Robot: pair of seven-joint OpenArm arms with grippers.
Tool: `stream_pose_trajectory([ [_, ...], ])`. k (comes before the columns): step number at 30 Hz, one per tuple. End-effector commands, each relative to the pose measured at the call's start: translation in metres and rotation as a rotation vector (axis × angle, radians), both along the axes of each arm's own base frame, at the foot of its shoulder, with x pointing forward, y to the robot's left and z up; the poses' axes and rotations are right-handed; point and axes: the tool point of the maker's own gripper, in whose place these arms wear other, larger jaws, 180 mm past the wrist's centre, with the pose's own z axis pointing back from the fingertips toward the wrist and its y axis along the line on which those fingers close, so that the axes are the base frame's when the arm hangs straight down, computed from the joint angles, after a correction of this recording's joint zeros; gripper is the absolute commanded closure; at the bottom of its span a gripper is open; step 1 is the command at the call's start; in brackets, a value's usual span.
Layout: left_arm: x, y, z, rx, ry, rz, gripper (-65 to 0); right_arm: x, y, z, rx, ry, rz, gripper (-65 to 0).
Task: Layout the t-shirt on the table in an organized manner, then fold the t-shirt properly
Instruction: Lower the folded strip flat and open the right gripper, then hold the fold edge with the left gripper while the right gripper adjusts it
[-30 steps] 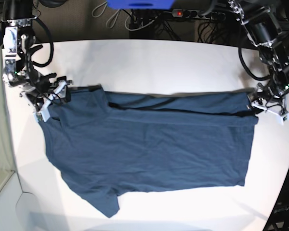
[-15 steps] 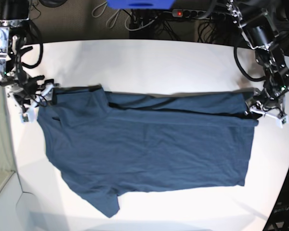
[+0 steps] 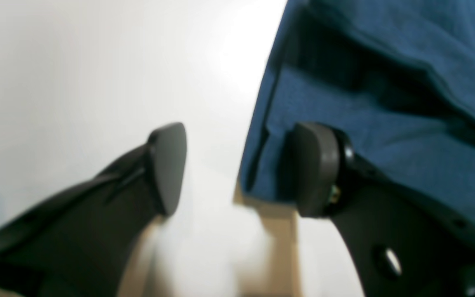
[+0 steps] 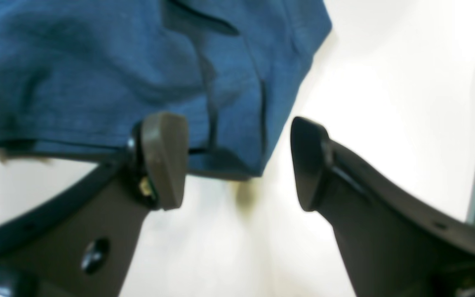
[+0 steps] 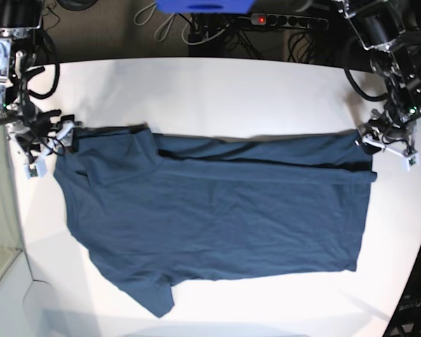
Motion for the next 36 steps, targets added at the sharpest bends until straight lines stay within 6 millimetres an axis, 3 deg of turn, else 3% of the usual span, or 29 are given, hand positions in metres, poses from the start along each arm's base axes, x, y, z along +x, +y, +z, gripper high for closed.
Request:
stream_pose_trajectory([
  [1,0.005,0.005,0.008,0.011,-0.016,0.005,-39.0,0.011,-0.005,0.015,-0.01,-0.053,0.002,-40.0],
  [15,-0.013,-0.017,-0.038,-0.088,0.088,0.015,-37.7,0.01,-0.004,0.014,-0.01,-0.05,0.003,-40.0],
  [20,-0.011,-0.026,-0.041,-0.077,0.086,-0.02,-24.2,0.011,-0.008,0.017,-0.023,-0.054,0.007,-40.0],
  [28,-0.016,-0.024,-0.044,-0.071,0.093,-0.018,-20.8,0.011,-0.009,0.017,-0.026,-0.053,0.006,-40.0],
  [33,-0.014,-0.023,-0.042,-0.068,0.087,-0.018,0.0,0.011,-0.009,0.017,-0.026,-0.053,0.006,-40.0],
  [36,-0.013,-0.023,-0.042,-0.068,0.086,-0.018,-1.0,0.011,-0.009,0.017,-0.026,-0.053,0.006,-40.0],
])
